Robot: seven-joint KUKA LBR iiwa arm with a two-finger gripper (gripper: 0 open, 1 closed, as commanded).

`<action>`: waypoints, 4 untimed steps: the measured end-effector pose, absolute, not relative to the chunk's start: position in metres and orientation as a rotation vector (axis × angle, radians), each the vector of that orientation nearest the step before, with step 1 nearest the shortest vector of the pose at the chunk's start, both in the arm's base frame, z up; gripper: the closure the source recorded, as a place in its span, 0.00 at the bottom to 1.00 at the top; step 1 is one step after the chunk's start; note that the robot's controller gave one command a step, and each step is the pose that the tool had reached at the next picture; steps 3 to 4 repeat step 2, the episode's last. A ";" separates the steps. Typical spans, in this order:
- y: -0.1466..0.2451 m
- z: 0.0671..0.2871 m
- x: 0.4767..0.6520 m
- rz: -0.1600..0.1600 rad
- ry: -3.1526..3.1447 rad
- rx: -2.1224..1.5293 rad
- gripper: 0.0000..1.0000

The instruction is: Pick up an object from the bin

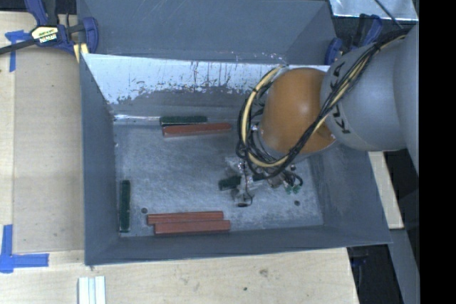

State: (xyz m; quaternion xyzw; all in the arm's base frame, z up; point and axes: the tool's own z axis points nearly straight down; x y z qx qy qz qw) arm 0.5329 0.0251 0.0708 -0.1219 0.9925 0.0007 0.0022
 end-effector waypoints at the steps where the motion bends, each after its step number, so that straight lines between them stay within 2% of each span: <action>1: 0.025 0.071 0.533 0.002 3.114 -0.383 1.00; 2: 0.025 0.218 0.543 -0.001 3.104 -0.439 1.00; 4: 0.025 0.218 0.543 -0.001 3.104 -0.439 1.00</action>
Offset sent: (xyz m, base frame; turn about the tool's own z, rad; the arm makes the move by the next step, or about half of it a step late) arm 0.0082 -0.0003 0.1455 -0.0383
